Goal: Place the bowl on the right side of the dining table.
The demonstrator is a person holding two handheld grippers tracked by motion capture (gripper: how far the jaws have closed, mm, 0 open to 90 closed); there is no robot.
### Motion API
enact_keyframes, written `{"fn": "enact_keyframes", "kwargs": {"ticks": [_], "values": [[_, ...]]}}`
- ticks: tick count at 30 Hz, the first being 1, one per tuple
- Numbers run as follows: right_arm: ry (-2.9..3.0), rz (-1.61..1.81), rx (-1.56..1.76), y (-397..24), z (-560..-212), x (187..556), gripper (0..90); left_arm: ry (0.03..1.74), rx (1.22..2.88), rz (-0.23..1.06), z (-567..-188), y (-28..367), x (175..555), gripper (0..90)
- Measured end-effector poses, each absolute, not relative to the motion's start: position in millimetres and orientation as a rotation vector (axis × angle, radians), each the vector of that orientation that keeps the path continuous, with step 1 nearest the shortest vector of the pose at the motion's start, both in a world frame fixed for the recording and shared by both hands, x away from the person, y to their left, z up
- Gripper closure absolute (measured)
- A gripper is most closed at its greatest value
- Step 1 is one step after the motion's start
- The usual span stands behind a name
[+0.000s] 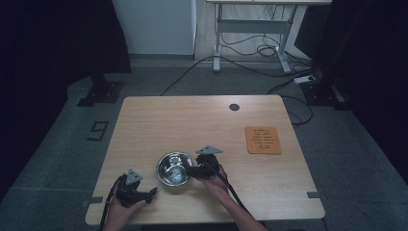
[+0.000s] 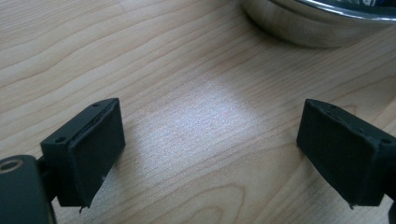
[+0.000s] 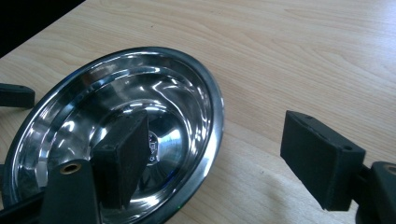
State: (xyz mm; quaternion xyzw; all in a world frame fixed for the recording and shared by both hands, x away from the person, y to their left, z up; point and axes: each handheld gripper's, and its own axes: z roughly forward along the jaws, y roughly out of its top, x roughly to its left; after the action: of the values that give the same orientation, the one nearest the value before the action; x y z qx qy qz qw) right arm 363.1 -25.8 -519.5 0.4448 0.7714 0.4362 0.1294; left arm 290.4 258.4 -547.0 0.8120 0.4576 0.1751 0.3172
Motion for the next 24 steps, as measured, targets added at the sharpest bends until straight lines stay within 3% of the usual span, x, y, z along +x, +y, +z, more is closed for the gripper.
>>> {"fn": "enact_keyframes", "kwargs": {"ticks": [24], "values": [[2.318,1.174,1.291,-7.6,-538.4,365.9,27.3,1.204,2.137,0.461,-547.0,258.5,290.4,7.4]]}}
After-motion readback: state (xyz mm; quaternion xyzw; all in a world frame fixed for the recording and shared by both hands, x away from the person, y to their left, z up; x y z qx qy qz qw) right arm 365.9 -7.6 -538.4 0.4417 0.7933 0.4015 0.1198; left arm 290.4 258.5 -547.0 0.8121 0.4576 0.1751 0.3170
